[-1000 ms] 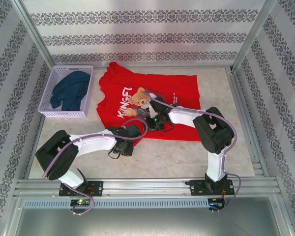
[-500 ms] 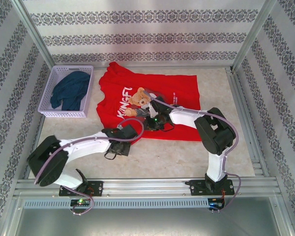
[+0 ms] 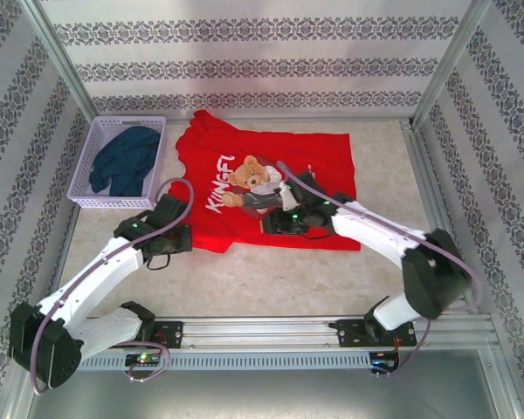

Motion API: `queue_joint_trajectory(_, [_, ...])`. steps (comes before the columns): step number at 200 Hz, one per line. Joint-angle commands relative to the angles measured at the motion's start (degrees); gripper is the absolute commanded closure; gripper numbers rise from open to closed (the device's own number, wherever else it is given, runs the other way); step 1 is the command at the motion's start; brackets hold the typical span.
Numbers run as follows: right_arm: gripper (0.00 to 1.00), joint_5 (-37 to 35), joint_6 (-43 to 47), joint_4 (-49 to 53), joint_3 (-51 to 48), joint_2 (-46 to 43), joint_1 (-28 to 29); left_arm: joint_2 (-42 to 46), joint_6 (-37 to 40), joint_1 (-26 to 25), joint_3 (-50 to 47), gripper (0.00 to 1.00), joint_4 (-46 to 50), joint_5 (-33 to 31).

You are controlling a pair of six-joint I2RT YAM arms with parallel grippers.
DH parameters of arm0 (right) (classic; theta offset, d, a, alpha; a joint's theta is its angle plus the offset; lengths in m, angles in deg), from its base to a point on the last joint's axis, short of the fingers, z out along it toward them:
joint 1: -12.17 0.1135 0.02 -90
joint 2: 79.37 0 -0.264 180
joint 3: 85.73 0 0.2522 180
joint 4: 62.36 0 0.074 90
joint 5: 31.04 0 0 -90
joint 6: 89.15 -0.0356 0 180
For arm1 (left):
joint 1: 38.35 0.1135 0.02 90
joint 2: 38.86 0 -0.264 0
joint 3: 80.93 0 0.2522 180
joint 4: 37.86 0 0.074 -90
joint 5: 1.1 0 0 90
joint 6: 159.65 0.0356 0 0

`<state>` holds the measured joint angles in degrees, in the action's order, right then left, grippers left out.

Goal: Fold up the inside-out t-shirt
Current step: Turn over the T-shirt at the center of the table.

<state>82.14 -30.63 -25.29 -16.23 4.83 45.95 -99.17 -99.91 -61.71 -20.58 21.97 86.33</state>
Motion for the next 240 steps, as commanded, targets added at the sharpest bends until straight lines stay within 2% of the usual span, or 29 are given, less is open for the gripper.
queue_joint_trajectory(1, [0.53, -9.5, -0.2, 7.8, -5.3, -6.3, -6.3, 1.7, 4.2, 3.6, 3.0, 1.0, 2.4, 4.5])
queue_joint_trajectory(22, [0.49, -15.0, -1.3, 10.2, -11.2, -12.4, -14.3, 0.7, 5.2, 4.8, 3.8, 1.0, 1.1, 6.2])
queue_joint_trajectory(43, [0.45, -16.5, -2.5, 10.7, -16.8, -16.9, -22.4, 0.1, 5.7, 4.9, 4.3, 1.0, -0.2, 7.6])
queue_joint_trajectory(72, [0.42, -17.7, -2.2, 11.8, -20.1, -17.2, -30.7, -0.6, 6.6, 5.0, 5.1, 1.0, -1.3, 9.0])
queue_joint_trajectory(106, [0.39, -21.1, -2.1, 11.0, -20.1, -13.5, -31.8, -1.6, 7.6, 4.9, 5.8, 1.0, -1.8, 9.9])
queue_joint_trajectory(168, [0.42, -17.3, -3.2, 4.1, -19.3, -6.5, -32.1, -1.9, 7.9, 5.1, 5.9, 1.0, -1.8, 10.0])
queue_joint_trajectory(192, [0.5, -17.1, -2.8, 2.9, -19.4, -5.4, -32.1, -1.6, 7.8, 5.2, 5.7, 1.0, -1.8, 9.8])
queue_joint_trajectory(240, [0.73, -17.0, -2.0, -0.3, -20.0, -4.3, -32.1, -1.1, 7.6, 5.2, 5.4, 1.0, -1.6, 9.2])
